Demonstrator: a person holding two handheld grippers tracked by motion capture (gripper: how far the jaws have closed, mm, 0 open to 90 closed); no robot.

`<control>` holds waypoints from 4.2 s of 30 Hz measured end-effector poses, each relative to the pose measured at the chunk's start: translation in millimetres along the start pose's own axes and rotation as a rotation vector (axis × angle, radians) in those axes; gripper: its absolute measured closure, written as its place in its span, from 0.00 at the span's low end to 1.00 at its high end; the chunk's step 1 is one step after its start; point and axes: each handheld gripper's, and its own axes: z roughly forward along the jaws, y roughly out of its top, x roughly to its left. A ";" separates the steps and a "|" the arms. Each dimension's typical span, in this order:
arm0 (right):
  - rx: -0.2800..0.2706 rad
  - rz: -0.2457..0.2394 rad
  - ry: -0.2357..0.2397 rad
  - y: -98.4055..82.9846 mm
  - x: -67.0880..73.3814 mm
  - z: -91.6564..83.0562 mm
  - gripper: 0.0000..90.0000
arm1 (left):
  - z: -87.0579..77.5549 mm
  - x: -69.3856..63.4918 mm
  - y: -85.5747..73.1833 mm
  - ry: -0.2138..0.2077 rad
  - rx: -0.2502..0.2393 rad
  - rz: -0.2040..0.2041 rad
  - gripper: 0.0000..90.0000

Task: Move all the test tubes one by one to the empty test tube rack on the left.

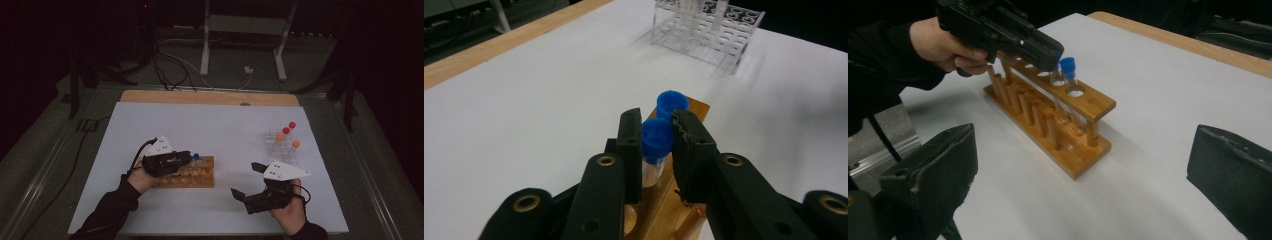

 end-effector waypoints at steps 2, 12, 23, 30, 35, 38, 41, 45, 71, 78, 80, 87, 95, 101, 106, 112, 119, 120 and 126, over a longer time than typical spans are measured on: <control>-0.008 -0.001 -0.003 0.9 -0.5 -1.8 0.00 | -1.0 -0.4 -0.5 -0.021 -0.004 -0.002 0.79; -0.074 -0.002 -0.065 12.3 -31.1 -31.1 0.00 | -28.1 -12.4 3.6 -0.042 -0.038 -0.006 0.31; -0.079 0.100 -0.284 4.9 -90.1 -69.8 0.00 | -56.4 -32.1 -9.8 -0.047 -0.075 -0.047 0.04; -0.060 0.206 -0.420 -9.8 -119.9 -76.2 0.06 | -63.9 -34.3 -24.8 -0.033 -0.088 -0.075 0.03; -0.022 0.246 -0.473 -23.9 -135.9 -70.9 0.17 | -66.0 -35.6 -30.8 -0.024 -0.092 -0.085 0.03; 0.014 0.258 -0.493 -32.4 -143.1 -63.9 0.20 | -66.2 -35.9 -31.8 -0.022 -0.092 -0.084 0.03; 0.048 0.270 -0.509 -40.5 -148.8 -56.0 0.28 | -65.7 -35.5 -32.3 -0.026 -0.090 -0.084 0.03; 0.085 0.277 -0.514 -48.7 -153.9 -46.4 0.39 | -64.9 -35.7 -32.7 -0.026 -0.087 -0.087 0.03; 0.149 0.250 -0.533 -56.6 -166.9 -20.2 0.81 | -63.3 -34.1 -34.4 -0.027 -0.077 -0.089 0.03; 0.156 0.237 -0.544 -56.2 -166.6 -18.5 0.83 | -62.9 -34.2 -34.4 -0.036 -0.074 -0.091 0.03; 0.151 0.229 -0.547 -54.3 -165.6 -20.1 0.83 | -62.9 -34.3 -34.4 -0.035 -0.074 -0.090 0.03; 0.106 0.200 -0.556 -42.6 -159.6 -32.6 0.83 | -63.5 -34.5 -33.8 -0.039 -0.075 -0.087 0.03; 0.025 0.159 -0.580 -22.4 -143.3 -54.3 0.83 | -65.0 -35.2 -32.5 -0.042 -0.082 -0.089 0.03; -0.011 0.120 -0.540 -8.0 -124.8 -61.1 0.83 | -64.8 -36.8 -29.7 -0.055 -0.084 -0.086 0.03; -0.002 0.081 -0.458 -2.0 -106.3 -48.9 0.83 | -64.3 -38.0 -27.7 -0.059 -0.086 -0.081 0.03; 0.025 0.052 -0.361 -2.4 -84.6 -29.4 0.83 | -62.8 -38.1 -26.5 -0.066 -0.084 -0.087 0.03; 0.072 0.021 -0.264 -5.7 -63.1 -6.0 0.83 | -57.6 -42.8 -16.8 -0.087 -0.086 -0.066 0.03; 0.078 0.011 -0.249 -6.1 -59.8 -3.0 0.83 | -56.4 -43.2 -15.3 -0.089 -0.084 -0.059 0.03; 0.120 -0.028 -0.159 -10.2 -36.2 16.0 0.83 | -46.1 -47.1 -6.2 -0.124 -0.078 -0.043 0.03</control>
